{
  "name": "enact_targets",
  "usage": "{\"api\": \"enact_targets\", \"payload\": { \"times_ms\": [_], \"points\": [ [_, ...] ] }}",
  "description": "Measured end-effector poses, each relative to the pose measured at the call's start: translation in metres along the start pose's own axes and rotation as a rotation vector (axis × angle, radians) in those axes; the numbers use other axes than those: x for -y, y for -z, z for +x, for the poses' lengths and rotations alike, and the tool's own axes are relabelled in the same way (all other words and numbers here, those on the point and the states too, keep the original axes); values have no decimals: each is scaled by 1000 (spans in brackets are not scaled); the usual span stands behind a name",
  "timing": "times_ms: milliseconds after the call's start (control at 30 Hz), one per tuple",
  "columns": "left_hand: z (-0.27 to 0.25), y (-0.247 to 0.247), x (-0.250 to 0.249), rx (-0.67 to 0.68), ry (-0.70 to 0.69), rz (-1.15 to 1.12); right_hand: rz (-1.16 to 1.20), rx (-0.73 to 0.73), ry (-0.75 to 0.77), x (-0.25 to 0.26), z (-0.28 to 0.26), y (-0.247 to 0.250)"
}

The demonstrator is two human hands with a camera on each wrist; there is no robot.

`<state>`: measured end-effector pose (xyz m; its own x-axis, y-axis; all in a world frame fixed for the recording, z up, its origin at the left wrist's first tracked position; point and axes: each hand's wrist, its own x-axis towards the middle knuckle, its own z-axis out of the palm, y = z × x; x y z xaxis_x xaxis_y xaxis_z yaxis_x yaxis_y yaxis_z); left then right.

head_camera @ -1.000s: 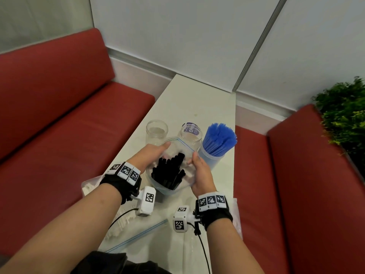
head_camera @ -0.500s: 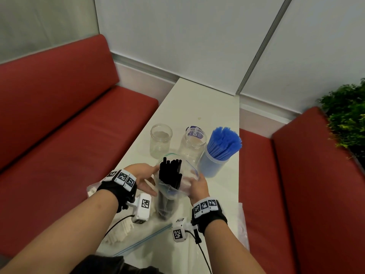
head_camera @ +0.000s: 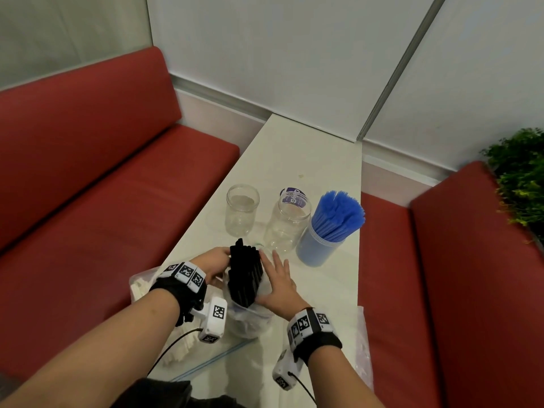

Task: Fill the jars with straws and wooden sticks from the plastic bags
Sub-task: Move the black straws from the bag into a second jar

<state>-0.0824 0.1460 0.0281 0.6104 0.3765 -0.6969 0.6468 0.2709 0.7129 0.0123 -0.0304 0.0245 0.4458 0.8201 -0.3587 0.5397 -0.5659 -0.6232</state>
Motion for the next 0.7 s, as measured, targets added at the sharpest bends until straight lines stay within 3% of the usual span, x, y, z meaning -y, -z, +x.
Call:
{"api": "enact_targets", "payload": {
  "times_ms": [67, 167, 300, 467, 700],
  "points": [
    [-2, 0, -7, -9, -36, 35, 46, -9, 29, 5, 8, 9],
    [-3, -2, -10, 35, -95, 57, 98, -165, 28, 10, 15, 12],
    [-4, 0, -14, 21, -141, -3, 186, -261, 20, 6, 18, 11],
    [-4, 9, -24, 24, -171, -25, 483, -416, 102, 19, 14, 18],
    [-1, 11, -22, 43, -174, -42, 649, -427, 113, 26, 11, 23]
  ]
}}
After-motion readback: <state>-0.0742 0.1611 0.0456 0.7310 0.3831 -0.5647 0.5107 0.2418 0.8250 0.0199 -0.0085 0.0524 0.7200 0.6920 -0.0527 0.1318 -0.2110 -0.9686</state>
